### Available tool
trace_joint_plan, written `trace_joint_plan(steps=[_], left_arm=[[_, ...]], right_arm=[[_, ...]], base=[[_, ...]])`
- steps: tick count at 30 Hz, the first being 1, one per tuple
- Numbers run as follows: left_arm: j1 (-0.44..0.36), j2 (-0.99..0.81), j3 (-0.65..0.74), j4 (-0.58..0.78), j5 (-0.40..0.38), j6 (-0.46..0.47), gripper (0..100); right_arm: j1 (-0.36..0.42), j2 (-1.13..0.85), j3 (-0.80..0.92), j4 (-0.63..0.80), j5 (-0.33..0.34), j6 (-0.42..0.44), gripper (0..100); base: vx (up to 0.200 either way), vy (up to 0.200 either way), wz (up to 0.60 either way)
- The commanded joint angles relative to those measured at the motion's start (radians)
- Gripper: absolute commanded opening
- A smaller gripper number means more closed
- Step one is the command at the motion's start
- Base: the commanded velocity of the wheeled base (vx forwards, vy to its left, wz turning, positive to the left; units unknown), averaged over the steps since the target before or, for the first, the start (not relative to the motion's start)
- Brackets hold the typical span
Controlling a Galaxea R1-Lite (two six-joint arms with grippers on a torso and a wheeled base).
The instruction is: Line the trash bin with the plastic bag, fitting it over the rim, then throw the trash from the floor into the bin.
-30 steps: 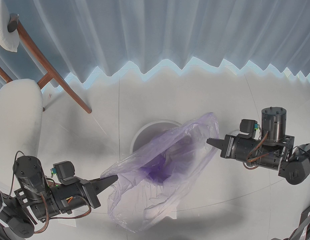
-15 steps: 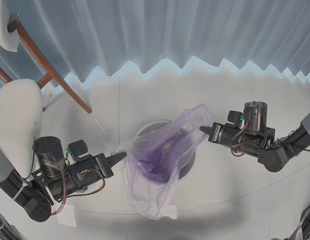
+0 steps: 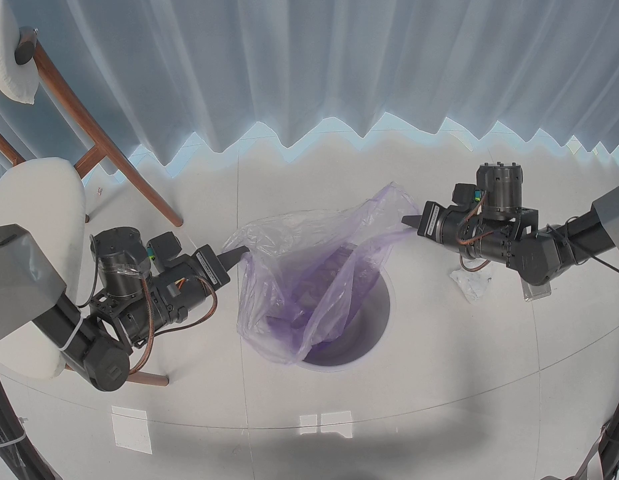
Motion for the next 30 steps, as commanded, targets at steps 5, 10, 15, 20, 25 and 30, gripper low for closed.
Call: trace_joint_plan(steps=[5, 10, 15, 20, 25, 30], left_arm=[[0.059, 0.176, -0.125, 0.0, -0.003, -0.01, 0], [0.09, 0.234, -0.148, -0.004, 0.009, -0.012, 0], [0.09, 0.273, -0.14, -0.006, 0.02, -0.01, 0], [0.08, 0.319, -0.134, -0.012, 0.095, -0.01, 0], [0.082, 0.345, -0.131, -0.026, 0.095, -0.012, 0], [0.086, 0.374, -0.135, -0.058, 0.103, -0.013, 0]], right_arm=[[-0.065, 0.132, -0.172, 0.077, 0.029, -0.007, 0], [-0.068, 0.194, -0.17, 0.043, 0.025, -0.019, 0], [-0.063, 0.246, -0.17, -0.021, 0.012, -0.021, 0], [-0.06, 0.256, -0.14, -0.04, 0.0, -0.019, 0], [-0.066, 0.275, -0.115, -0.043, -0.001, -0.019, 0], [-0.061, 0.273, -0.092, -0.044, -0.001, -0.019, 0]], base=[[0.0, 0.0, 0.0], [0.0, 0.0, 0.0], [0.0, 0.0, 0.0], [0.0, 0.0, 0.0], [0.0, 0.0, 0.0], [0.0, 0.0, 0.0]])
